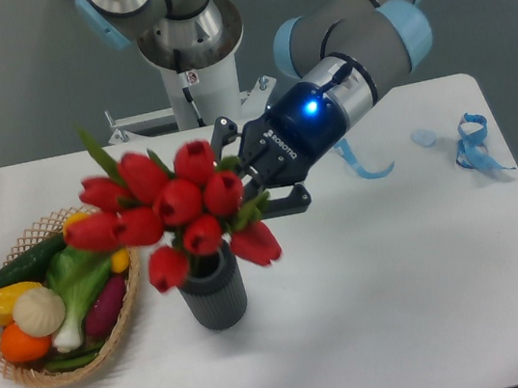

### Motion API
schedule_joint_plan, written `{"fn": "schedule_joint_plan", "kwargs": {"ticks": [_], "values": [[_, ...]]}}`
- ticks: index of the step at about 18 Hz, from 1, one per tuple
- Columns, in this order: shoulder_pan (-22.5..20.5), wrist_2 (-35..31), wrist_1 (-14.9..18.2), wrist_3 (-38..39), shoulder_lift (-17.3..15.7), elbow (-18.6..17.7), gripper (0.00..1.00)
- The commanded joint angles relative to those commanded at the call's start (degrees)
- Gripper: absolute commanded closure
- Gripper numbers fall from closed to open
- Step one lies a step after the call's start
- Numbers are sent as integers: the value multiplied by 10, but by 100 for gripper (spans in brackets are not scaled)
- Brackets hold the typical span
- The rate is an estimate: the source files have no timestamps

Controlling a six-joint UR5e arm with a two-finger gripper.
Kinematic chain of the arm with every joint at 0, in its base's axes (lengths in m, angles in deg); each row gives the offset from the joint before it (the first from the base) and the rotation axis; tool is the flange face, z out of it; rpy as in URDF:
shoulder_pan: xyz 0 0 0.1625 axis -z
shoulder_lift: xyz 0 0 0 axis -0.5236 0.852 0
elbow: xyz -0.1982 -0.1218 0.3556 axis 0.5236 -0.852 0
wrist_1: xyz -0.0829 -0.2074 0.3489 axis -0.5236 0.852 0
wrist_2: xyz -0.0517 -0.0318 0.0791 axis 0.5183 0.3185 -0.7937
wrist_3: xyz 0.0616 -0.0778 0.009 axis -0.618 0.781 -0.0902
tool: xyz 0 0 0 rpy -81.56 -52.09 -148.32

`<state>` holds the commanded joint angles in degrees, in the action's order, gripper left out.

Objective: Insert the flowers into the vase
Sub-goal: 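Push the tulip stems down into the vase opening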

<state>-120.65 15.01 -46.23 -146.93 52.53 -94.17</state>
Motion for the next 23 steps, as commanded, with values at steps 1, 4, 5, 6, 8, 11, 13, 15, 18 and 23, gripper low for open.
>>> {"fn": "schedule_joint_plan", "kwargs": {"ticks": [1, 4, 5, 6, 8, 11, 13, 15, 18, 23], "values": [[1, 19, 0, -21, 3, -4, 100], [3, 45, 1, -58, 28, -5, 100], [5, 45, 1, -58, 29, -7, 100], [5, 45, 1, -58, 28, -12, 100], [6, 44, 1, -60, 31, -18, 100], [16, 44, 1, -92, 44, -36, 100], [23, 45, 1, -108, 46, -43, 100], [24, 45, 1, -110, 46, -53, 100], [25, 45, 1, -110, 45, -65, 100], [24, 44, 2, -178, 62, -98, 99]]}}
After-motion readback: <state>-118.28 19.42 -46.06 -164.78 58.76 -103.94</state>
